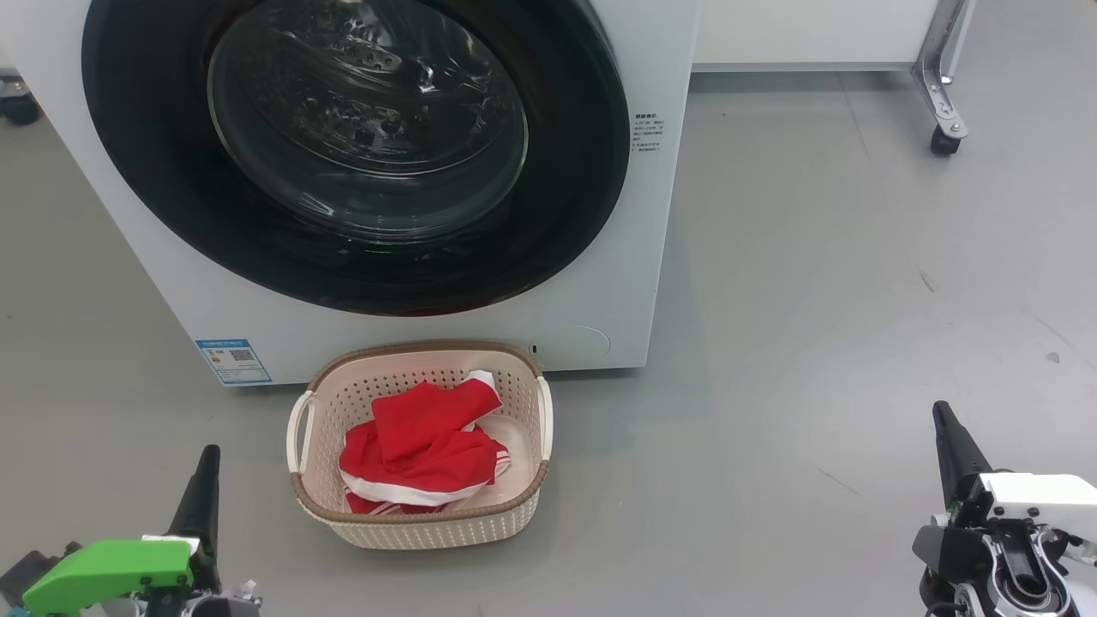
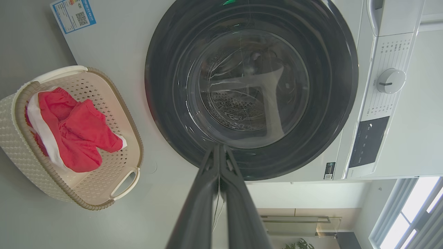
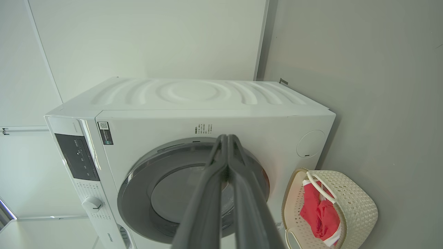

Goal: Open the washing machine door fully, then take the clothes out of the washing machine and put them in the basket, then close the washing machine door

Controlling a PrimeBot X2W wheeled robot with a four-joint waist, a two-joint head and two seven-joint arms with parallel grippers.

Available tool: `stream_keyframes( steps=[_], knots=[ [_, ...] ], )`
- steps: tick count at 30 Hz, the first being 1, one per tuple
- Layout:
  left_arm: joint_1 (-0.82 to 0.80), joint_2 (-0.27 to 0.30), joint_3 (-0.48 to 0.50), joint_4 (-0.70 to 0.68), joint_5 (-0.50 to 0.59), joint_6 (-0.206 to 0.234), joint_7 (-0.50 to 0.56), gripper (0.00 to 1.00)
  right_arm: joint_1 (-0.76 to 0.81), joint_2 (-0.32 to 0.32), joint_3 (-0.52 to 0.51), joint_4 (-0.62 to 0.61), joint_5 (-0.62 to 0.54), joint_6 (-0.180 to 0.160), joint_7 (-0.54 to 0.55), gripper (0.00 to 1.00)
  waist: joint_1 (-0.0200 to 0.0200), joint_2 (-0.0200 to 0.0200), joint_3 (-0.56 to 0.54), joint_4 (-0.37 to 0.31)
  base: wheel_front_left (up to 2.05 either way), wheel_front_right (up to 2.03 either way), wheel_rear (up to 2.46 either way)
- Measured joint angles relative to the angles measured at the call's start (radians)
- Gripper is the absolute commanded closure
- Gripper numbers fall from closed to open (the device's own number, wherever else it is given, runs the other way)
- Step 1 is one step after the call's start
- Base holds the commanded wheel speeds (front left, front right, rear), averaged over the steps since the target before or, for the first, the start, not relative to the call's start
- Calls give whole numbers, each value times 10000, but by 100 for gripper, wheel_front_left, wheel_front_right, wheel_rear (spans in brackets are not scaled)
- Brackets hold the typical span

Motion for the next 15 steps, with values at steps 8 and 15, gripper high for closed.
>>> stream_keyframes(
  steps=[8,15],
  knots=[
    [-1,0,8,6,0,0,0,100,-1,0,-6,-2,0,0,0,100,0,0,0,0,0,0,0],
    [-3,0,13,10,0,0,2,100,-2,0,-12,-2,0,0,10,100,1,0,0,0,0,0,0]
  ],
)
